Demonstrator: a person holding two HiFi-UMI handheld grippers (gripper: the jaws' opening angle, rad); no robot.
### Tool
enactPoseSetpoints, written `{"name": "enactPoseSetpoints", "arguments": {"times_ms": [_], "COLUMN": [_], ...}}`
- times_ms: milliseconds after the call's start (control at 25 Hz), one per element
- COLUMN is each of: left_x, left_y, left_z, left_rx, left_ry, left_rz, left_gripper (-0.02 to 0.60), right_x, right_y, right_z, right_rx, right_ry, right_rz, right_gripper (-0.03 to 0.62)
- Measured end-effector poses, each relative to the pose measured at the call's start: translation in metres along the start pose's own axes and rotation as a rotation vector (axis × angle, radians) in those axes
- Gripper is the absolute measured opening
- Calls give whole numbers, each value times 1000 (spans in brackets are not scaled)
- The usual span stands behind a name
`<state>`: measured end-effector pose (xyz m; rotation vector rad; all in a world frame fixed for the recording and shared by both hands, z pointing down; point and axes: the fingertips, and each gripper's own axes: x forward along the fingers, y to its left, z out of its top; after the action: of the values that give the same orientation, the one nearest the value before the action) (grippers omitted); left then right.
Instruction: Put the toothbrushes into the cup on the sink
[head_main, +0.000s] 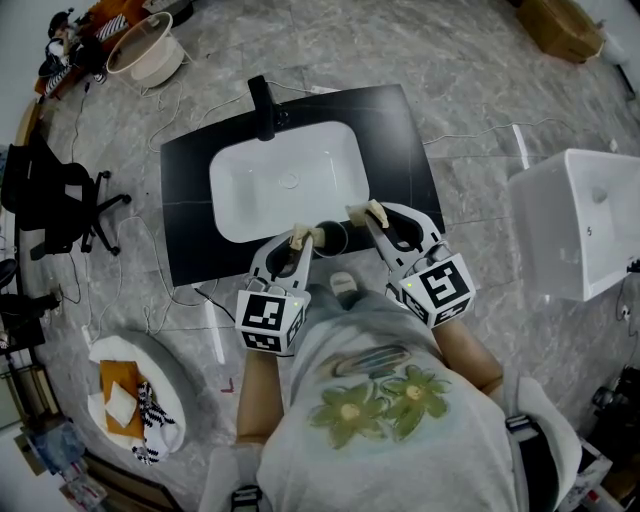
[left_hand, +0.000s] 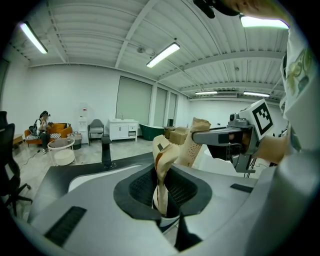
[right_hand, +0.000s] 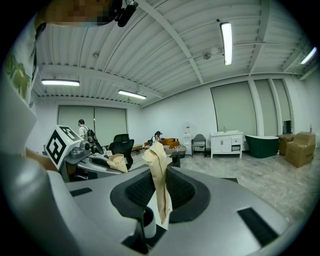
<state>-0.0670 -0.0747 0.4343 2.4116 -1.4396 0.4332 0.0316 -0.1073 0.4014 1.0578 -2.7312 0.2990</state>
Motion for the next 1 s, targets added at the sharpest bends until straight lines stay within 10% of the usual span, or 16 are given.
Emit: {"name": "enactPoseSetpoints", "arguments": {"times_ms": [1000], "left_x": [16], "left_y": [9], "left_z": [-11], "left_rx": [18], "left_ry": [42], "left_rz": [-16], "left_gripper": [58], "right_x": [10], "right_y": [-4], "right_z": [1], "right_rx": [-6], "right_ry": [19], "right_rz": [-3], "right_gripper": [78]}}
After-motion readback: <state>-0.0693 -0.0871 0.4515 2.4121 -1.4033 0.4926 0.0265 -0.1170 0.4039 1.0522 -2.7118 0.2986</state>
